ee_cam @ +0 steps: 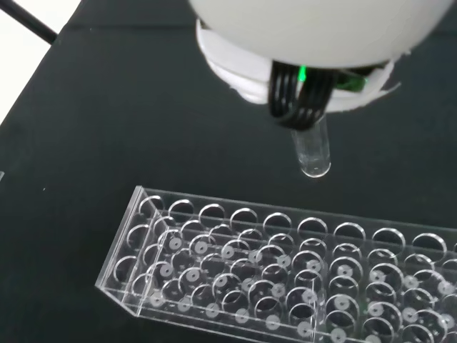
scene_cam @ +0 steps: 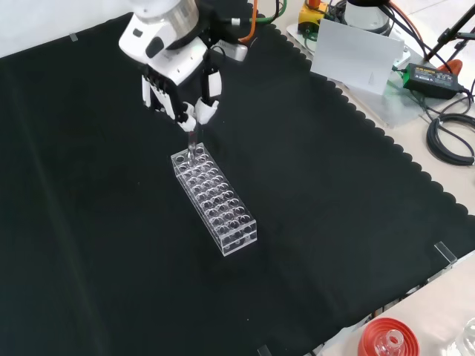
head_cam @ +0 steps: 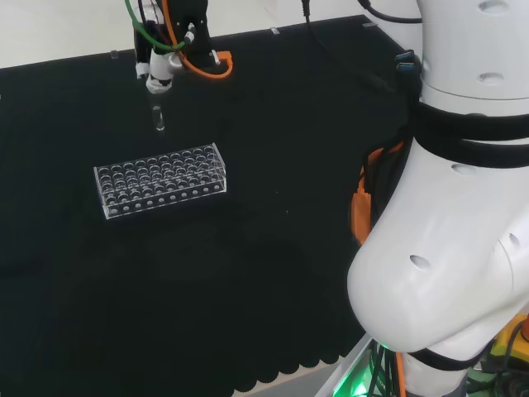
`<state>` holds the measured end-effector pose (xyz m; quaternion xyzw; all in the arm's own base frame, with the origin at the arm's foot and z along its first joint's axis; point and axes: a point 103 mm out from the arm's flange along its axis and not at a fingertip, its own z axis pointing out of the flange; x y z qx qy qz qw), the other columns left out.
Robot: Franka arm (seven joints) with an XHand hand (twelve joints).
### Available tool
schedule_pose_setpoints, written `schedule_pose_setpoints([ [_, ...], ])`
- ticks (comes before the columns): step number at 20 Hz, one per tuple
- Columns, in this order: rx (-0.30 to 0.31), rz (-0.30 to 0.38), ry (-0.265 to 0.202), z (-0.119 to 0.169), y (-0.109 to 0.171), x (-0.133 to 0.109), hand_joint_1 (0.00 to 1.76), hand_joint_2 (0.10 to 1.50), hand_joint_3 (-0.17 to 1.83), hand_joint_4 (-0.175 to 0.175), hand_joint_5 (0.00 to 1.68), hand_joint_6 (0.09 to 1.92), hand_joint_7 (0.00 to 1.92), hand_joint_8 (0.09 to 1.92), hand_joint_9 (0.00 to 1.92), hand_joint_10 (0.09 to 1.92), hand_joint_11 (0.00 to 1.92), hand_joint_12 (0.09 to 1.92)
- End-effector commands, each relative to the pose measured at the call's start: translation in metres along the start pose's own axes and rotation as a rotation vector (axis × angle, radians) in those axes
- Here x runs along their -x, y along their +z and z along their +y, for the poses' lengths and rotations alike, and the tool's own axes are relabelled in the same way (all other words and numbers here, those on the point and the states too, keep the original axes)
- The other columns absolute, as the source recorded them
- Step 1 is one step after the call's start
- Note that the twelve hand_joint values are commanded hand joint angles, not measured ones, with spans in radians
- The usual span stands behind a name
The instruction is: Put the test tube back in the rack.
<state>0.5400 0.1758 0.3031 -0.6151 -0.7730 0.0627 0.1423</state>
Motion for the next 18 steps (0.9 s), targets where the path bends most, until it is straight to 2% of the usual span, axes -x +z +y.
schedule_pose_setpoints([
  [1,-0.030,0.015,-0.007,0.005,0.012,-0.004,1.45,0.50,0.81,-0.175,1.40,0.46,1.50,0.56,1.46,0.21,0.92,1.17],
  [7,-0.052,0.055,0.009,0.010,0.024,0.001,1.45,0.50,0.81,-0.175,1.40,0.46,1.50,0.56,1.46,0.21,0.92,1.17],
  [18,-0.095,0.045,0.020,0.018,0.044,0.010,1.45,0.50,0.81,-0.175,1.40,0.46,1.50,0.56,1.47,0.21,0.92,1.17],
])
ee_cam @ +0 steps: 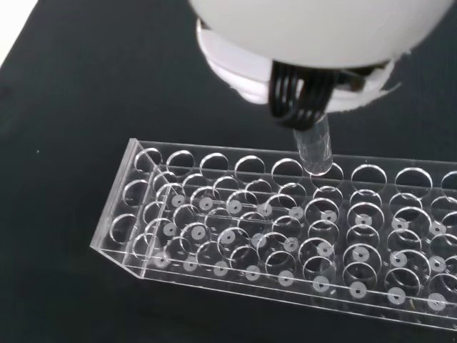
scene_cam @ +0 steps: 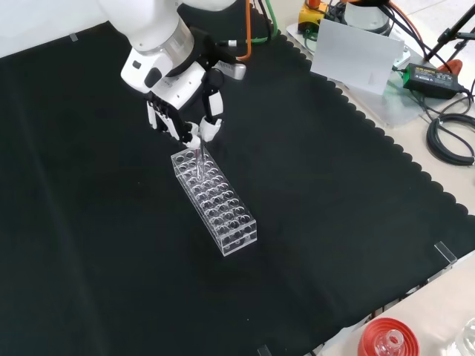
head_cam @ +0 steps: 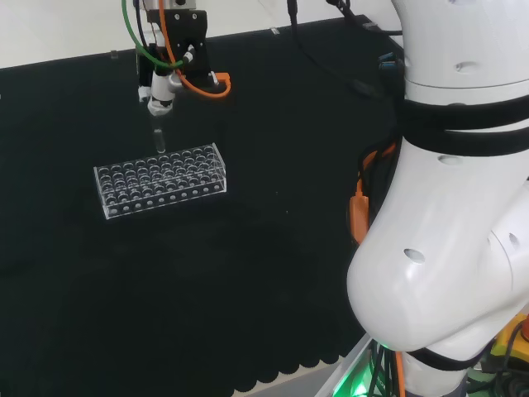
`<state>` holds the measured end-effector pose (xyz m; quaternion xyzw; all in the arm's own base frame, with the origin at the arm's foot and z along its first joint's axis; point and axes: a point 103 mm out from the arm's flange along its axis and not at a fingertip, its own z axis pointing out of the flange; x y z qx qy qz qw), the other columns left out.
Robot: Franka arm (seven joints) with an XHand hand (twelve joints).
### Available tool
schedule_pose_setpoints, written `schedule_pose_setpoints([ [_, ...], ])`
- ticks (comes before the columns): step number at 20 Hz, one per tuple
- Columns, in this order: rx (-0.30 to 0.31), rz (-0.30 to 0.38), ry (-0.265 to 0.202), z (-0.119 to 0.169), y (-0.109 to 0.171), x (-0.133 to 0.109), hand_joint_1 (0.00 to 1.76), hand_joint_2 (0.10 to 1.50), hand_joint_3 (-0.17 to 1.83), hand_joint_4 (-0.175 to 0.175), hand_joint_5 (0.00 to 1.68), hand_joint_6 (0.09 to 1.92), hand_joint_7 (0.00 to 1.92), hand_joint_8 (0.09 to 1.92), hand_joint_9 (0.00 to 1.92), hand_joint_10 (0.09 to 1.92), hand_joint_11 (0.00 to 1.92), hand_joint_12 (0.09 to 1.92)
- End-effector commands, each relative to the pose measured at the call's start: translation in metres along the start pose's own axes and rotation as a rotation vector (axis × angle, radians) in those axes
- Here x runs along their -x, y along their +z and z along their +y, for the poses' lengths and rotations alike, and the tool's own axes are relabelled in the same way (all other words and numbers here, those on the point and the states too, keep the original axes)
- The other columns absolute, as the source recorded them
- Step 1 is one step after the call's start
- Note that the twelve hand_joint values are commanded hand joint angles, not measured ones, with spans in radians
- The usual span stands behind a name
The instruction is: Put the test tube back in the rack.
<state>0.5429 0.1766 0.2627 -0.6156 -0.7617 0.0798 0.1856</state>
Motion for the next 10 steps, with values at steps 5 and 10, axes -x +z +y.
schedule_pose_setpoints([
  [5,-0.016,0.007,0.005,0.0044,0.0069,0.0067,1.45,0.50,0.81,-0.175,1.40,0.46,1.50,0.56,1.47,0.21,0.92,1.17],
  [10,-0.023,0.012,0.003,0.0064,0.0108,0.0070,1.45,0.50,0.81,-0.175,1.40,0.46,1.50,0.56,1.47,0.21,0.92,1.17],
])
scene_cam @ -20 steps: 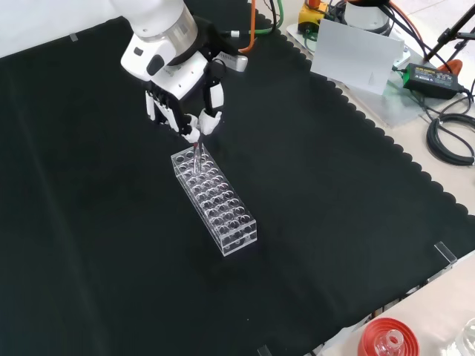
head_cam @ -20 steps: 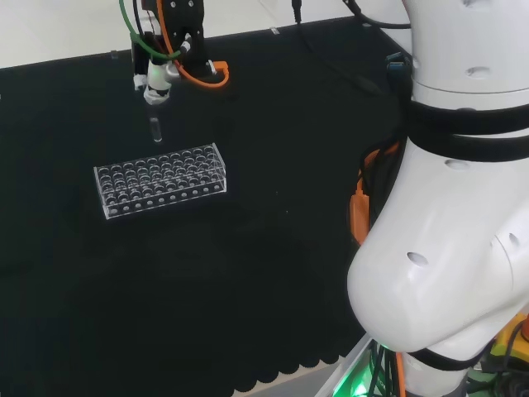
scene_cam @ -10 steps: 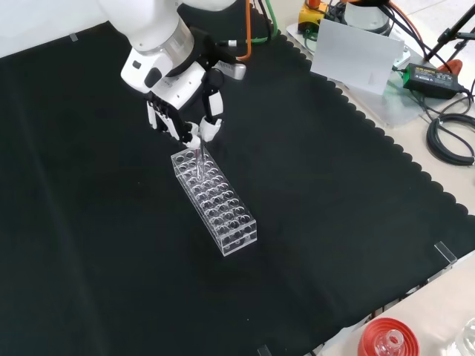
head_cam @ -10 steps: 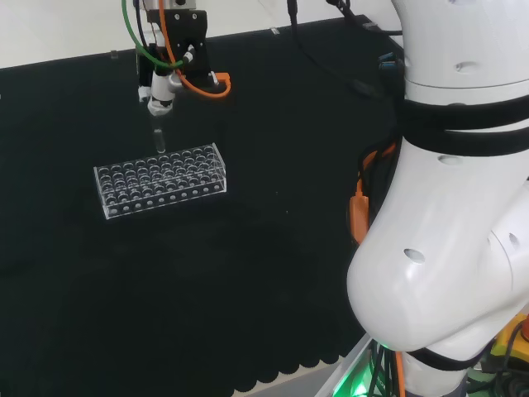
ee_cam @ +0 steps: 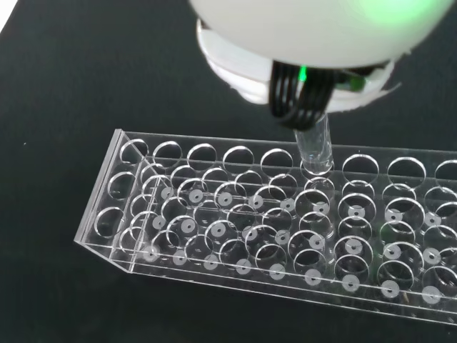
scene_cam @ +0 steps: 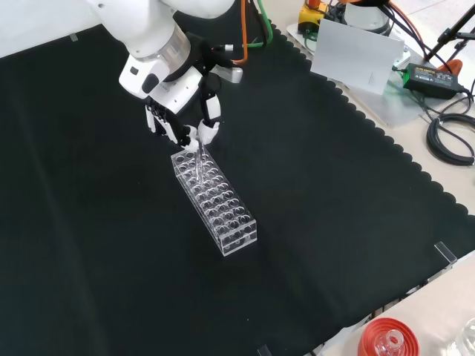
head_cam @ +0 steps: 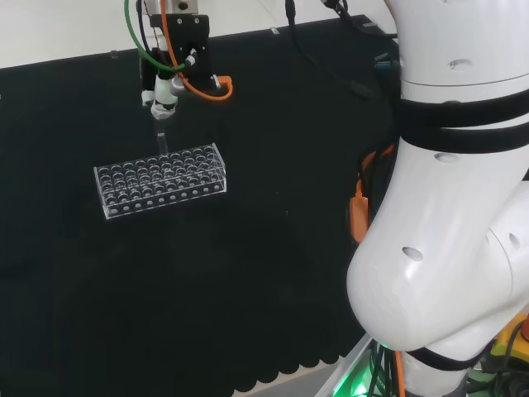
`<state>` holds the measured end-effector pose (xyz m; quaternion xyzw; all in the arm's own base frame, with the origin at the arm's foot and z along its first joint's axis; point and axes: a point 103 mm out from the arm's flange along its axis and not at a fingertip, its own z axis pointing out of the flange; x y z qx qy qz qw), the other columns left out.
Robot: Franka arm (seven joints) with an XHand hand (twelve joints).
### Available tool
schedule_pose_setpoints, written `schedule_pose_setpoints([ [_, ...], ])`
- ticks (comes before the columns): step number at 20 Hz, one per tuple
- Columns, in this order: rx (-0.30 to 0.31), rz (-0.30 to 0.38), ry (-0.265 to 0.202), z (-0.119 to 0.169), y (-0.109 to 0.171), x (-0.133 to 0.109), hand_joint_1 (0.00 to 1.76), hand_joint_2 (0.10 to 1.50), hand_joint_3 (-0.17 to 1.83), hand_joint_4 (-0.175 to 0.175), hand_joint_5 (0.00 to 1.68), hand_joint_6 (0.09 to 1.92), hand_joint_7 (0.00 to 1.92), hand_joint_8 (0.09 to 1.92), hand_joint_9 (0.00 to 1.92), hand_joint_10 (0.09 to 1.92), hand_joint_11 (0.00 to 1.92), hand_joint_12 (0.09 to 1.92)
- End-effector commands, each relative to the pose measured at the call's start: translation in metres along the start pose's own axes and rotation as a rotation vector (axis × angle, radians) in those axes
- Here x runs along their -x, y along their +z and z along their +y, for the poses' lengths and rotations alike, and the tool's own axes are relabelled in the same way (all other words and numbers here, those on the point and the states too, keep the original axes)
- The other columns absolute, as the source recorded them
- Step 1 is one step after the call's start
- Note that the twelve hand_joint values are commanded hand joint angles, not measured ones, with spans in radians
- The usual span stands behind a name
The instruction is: Put the test tube back in the rack.
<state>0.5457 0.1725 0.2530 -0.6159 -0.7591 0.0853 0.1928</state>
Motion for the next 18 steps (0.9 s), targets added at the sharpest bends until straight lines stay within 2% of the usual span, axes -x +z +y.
schedule_pose_setpoints([
  [1,-0.005,0.008,-0.002,0.002,0.004,0.001,1.45,0.50,0.81,-0.175,1.40,0.46,1.50,0.56,1.47,0.20,0.92,1.17],
  [18,-0.010,0.012,-0.005,0.013,0.007,-0.002,1.45,0.50,0.81,-0.175,1.40,0.46,1.50,0.56,1.47,0.20,0.92,1.17],
])
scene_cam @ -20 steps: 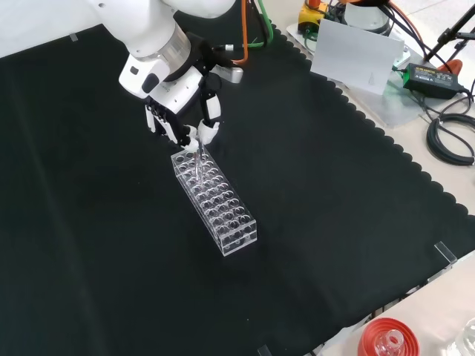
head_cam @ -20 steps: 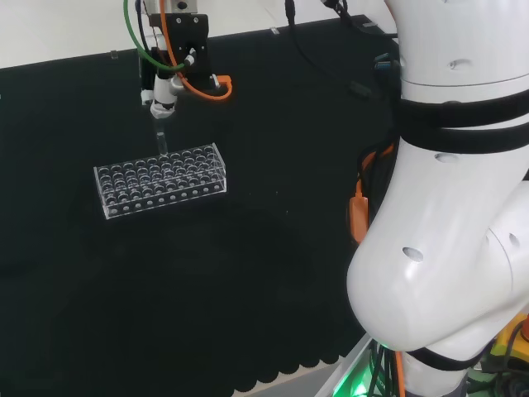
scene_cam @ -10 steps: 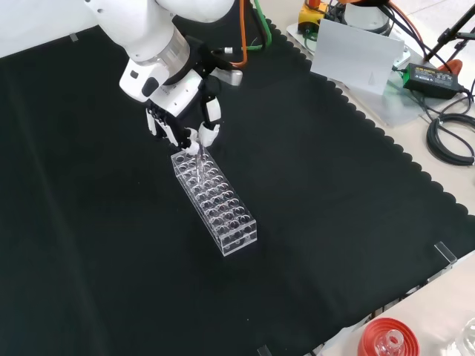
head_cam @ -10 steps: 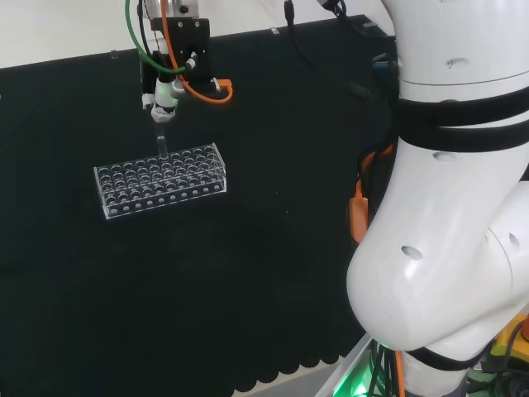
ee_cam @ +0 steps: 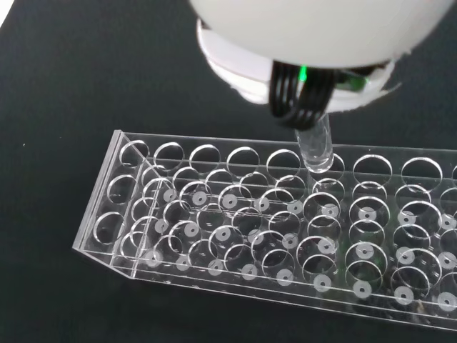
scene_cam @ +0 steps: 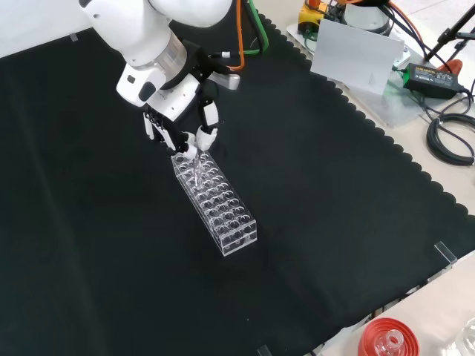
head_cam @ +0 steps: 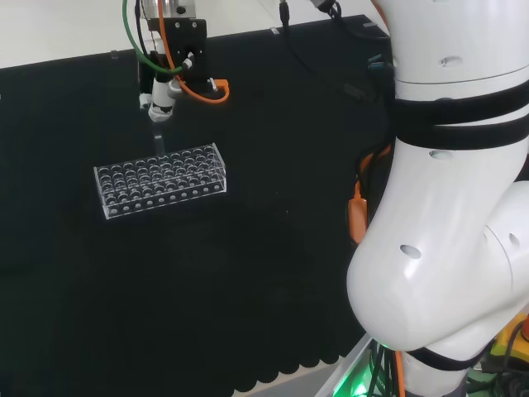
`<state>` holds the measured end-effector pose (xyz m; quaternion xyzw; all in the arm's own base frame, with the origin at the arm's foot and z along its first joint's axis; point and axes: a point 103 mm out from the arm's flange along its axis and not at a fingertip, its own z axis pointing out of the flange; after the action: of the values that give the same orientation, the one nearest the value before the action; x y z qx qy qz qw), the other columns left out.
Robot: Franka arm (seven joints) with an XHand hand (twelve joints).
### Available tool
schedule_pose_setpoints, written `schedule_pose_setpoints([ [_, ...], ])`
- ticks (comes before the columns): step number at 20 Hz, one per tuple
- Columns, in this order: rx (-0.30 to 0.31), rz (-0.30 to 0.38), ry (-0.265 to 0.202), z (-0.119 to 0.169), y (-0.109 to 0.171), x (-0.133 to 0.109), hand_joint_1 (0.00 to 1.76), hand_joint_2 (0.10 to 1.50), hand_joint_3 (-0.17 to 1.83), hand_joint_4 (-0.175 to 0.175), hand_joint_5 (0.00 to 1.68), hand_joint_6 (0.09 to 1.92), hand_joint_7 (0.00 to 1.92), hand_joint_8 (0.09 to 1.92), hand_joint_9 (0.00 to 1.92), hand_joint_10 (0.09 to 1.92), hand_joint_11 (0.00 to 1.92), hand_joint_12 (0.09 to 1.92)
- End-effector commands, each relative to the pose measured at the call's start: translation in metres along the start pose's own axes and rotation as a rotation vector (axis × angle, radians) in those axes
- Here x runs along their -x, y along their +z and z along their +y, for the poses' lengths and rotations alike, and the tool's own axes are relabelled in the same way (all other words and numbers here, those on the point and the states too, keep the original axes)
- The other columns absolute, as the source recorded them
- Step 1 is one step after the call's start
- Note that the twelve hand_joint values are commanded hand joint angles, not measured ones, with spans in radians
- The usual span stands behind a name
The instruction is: Put the test tube back in the rack.
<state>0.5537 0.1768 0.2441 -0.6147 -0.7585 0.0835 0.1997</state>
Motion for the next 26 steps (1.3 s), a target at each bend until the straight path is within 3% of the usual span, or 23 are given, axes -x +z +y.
schedule_pose_setpoints([
  [1,-0.004,-0.002,-0.002,0.002,0.002,-0.001,1.45,0.50,0.81,-0.175,1.40,0.46,1.50,0.56,1.47,0.20,0.92,1.17],
  [26,-0.047,-0.007,0.000,0.013,0.021,0.002,1.45,0.50,0.81,-0.175,1.40,0.46,1.50,0.56,1.47,0.20,0.92,1.17],
])
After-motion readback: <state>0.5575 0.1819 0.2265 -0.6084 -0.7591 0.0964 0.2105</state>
